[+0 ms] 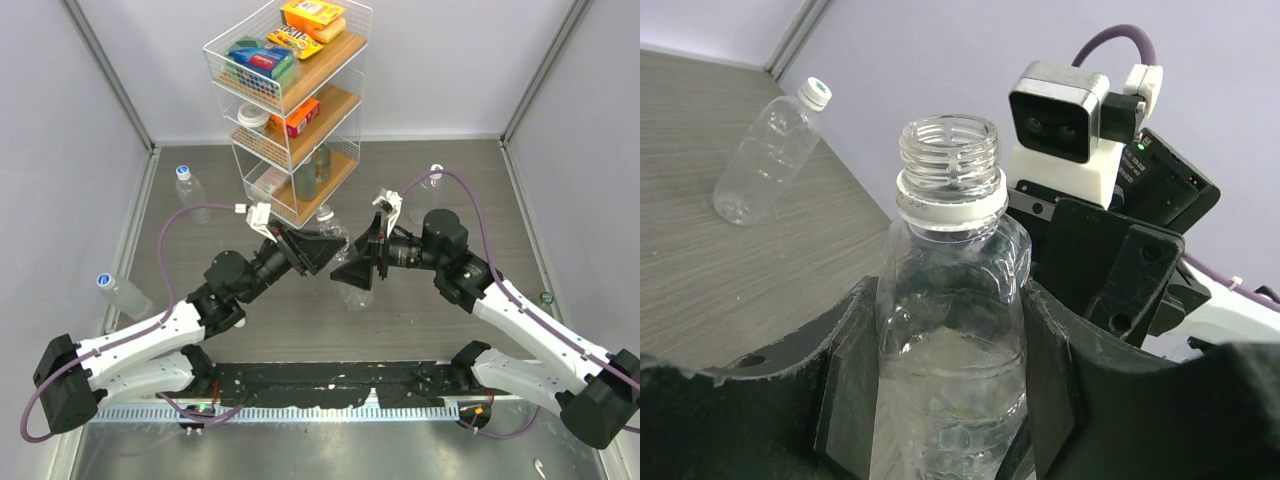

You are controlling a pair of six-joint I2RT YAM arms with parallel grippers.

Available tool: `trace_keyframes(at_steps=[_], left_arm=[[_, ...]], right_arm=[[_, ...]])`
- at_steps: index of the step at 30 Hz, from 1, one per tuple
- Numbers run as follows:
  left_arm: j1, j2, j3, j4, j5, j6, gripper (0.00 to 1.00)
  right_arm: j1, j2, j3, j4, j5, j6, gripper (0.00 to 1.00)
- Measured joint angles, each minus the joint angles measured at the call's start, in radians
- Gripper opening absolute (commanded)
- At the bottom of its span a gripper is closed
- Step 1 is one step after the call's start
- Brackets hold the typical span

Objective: Screw on the bottle caps
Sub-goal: Pick up the plastic bottle at the center of the board, then move the bottle cap to the center of the board.

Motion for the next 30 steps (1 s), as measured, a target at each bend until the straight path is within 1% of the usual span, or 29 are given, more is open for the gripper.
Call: trace_keyframes(at_steps=[2,3,4,5,6,7,9,10,12,14,18,20,21,23,26,28,30], left_arm=[[0.0,0.011,0.0,0.002,-0.001,0.001,0.5],[0.0,0.016,0.0,0.002,-0.001,0.0,0.5],[0.0,0.018,0.0,0.002,0.0,0.0,0.52],[0.0,0.018,0.0,0.002,0.0,0.0,0.55],[0.001,0.018,0.0,0.005,0.0,0.002,0.61],[0.002,0.018,0.0,0.01,0.0,0.005,0.71],[0.002,0.018,0.0,0.011,0.002,0.006,0.94],[0.001,0.014,0.0,0.008,0.001,0.008,1.0],[0.0,-0.002,-0.005,-0.015,-0.007,0.01,1.0],[-0.002,-0.041,-0.014,-0.071,-0.046,0.002,1.0],[-0.002,-0.184,-0.014,-0.33,-0.204,-0.045,1.0],[-0.002,-0.253,0.011,-0.564,-0.326,-0.131,1.0],[-0.002,-0.27,0.023,-0.666,-0.375,-0.177,1.0],[-0.002,-0.293,0.055,-0.948,-0.496,-0.323,1.0],[0.005,-0.28,0.063,-1.332,-0.62,-0.551,0.97],[0.019,-0.26,0.042,-1.499,-0.665,-0.663,0.91],[0.037,-0.24,0.008,-1.576,-0.681,-0.729,0.89]], right_arm=[[0.0,0.027,0.0,0.022,-0.016,0.021,0.79],[0.0,0.033,0.0,0.029,-0.021,0.028,0.71],[0.0,0.035,0.0,0.034,-0.024,0.032,0.65],[0.001,0.034,0.0,0.044,-0.029,0.034,0.54],[0.003,0.03,-0.002,0.053,-0.022,0.04,0.51],[0.004,0.026,-0.005,0.058,-0.016,0.045,0.45],[0.005,0.016,-0.006,0.054,-0.005,0.054,0.45],[0.005,0.011,-0.006,0.051,0.007,0.058,0.45],[0.004,0.0,-0.006,0.044,0.03,0.066,0.44],[0.004,-0.025,-0.011,0.018,0.075,0.071,0.41],[0.004,-0.111,-0.041,-0.099,0.22,0.079,0.4],[0.004,-0.156,-0.066,-0.159,0.287,0.079,0.39],[0.004,-0.18,-0.08,-0.193,0.316,0.077,0.39],[0.004,-0.219,-0.099,-0.254,0.362,0.071,0.39],[0.004,-0.261,-0.106,-0.32,0.409,0.055,0.4],[0.004,-0.281,-0.108,-0.34,0.431,0.044,0.4],[0.004,-0.286,-0.112,-0.349,0.442,0.034,0.4]])
